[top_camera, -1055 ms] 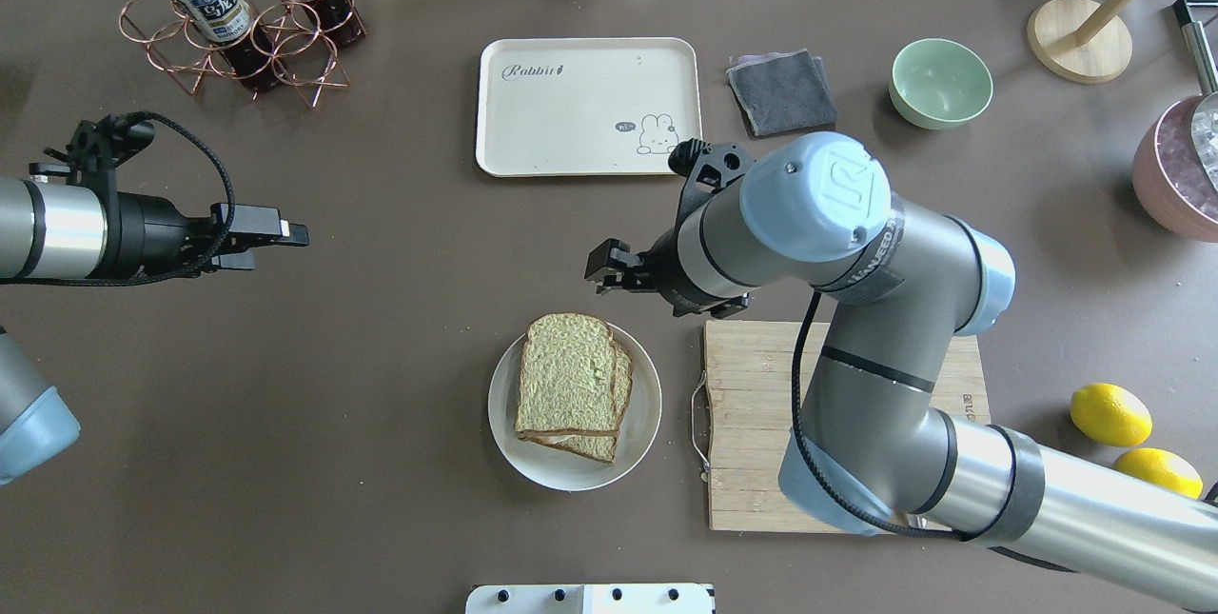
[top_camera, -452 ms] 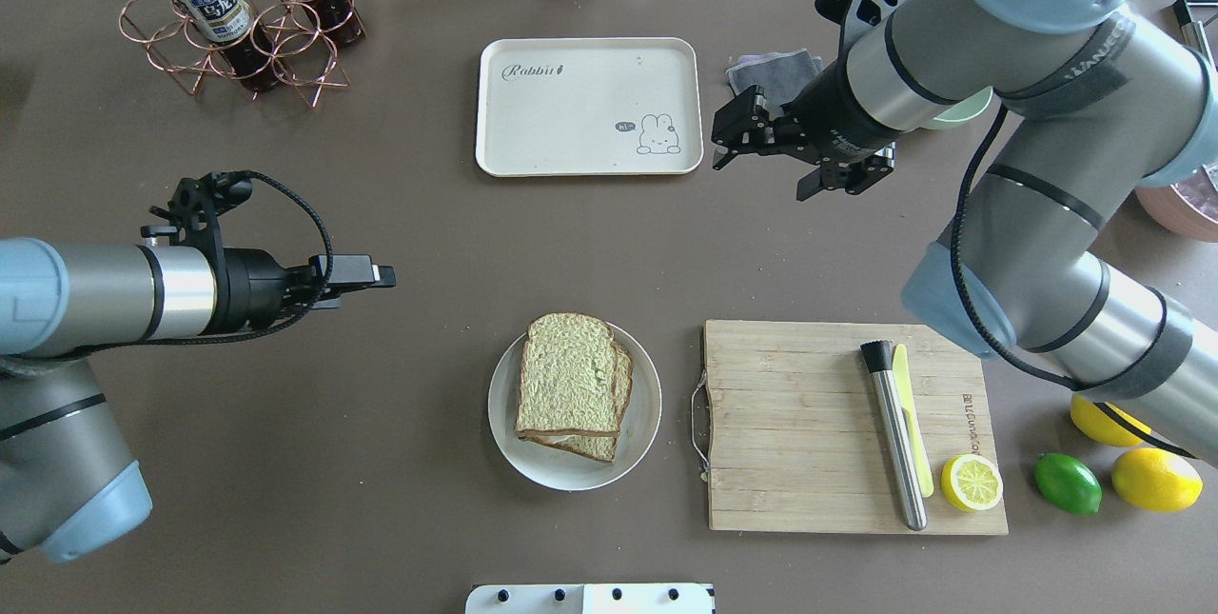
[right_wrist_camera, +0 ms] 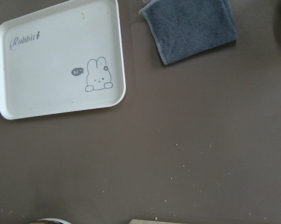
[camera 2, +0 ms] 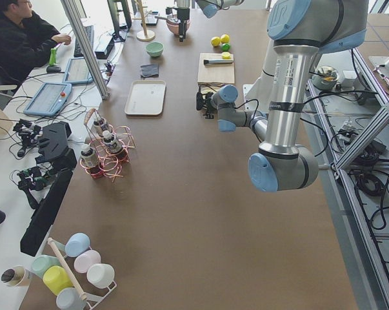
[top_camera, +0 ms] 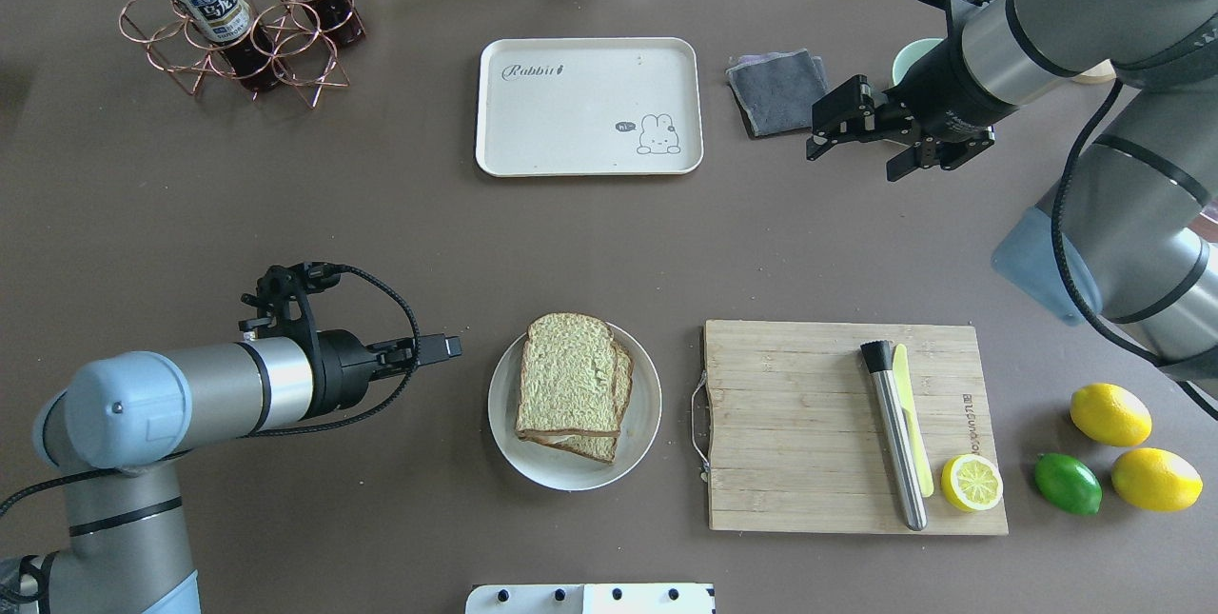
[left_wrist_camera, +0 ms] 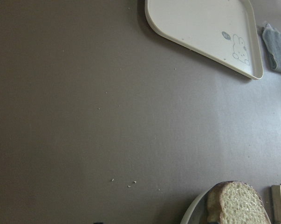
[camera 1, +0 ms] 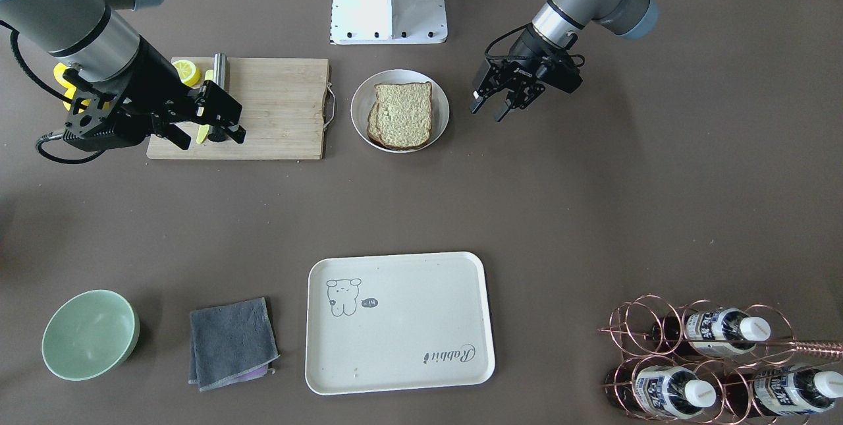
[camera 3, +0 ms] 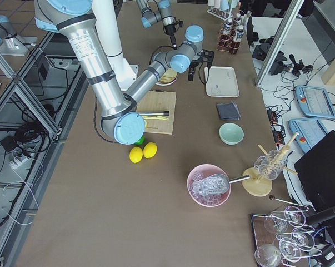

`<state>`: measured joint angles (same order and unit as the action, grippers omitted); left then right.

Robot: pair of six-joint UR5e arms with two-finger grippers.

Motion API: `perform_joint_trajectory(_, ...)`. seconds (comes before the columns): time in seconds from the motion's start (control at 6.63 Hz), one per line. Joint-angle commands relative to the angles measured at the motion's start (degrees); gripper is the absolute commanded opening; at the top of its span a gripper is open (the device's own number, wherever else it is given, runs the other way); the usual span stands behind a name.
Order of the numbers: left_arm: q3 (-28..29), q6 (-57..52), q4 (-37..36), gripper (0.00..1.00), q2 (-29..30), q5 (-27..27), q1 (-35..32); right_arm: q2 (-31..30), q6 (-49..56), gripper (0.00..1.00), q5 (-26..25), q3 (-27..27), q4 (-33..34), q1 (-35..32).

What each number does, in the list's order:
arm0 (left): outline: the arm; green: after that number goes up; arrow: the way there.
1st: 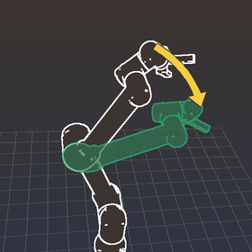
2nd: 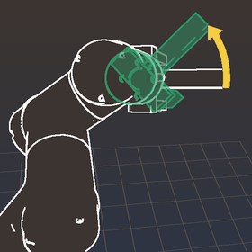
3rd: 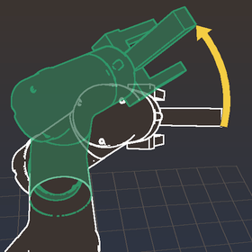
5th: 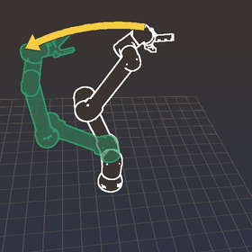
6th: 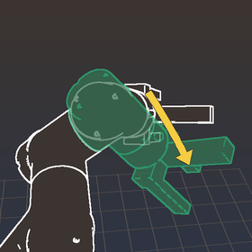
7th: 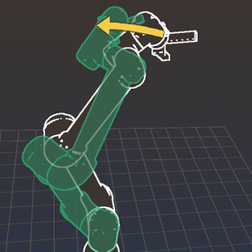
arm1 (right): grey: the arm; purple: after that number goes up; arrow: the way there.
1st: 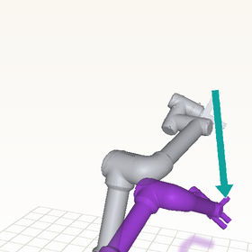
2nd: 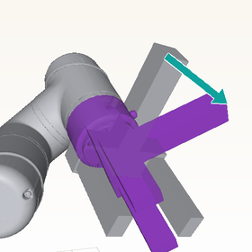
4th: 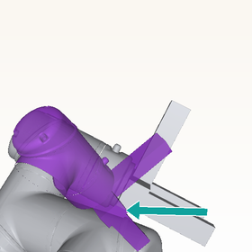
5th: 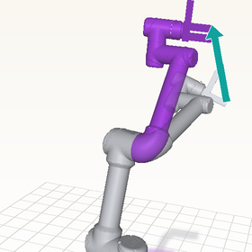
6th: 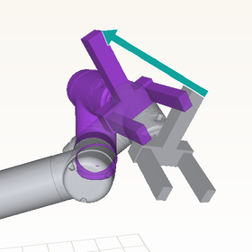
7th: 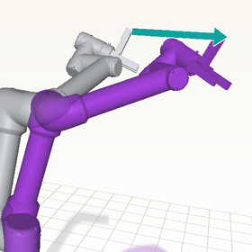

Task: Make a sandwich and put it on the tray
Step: 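Grip the white plate rim with the left gripper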

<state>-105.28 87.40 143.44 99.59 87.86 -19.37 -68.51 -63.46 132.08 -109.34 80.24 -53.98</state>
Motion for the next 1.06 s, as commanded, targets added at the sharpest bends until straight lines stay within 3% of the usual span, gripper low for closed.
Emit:
perform_joint_trajectory(0.0, 0.16, -0.03, -4.73, 0.58, 3.58, -3.66, 3.11, -2.67, 1.24, 1.0, 1.08, 0.01, -2.53, -0.96)
perform_joint_trajectory(0.45, 2.17, -0.03, -7.39, 0.58, 6.05, -8.04, 6.88, -4.0, 1.15, 1.0, 0.9, 0.71, -4.48, -0.78)
perform_joint_trajectory(0.9, 4.03, -0.03, -7.39, 0.53, 6.94, -8.14, 6.89, -4.0, 0.97, 1.0, 0.81, 0.71, -4.48, -0.78)
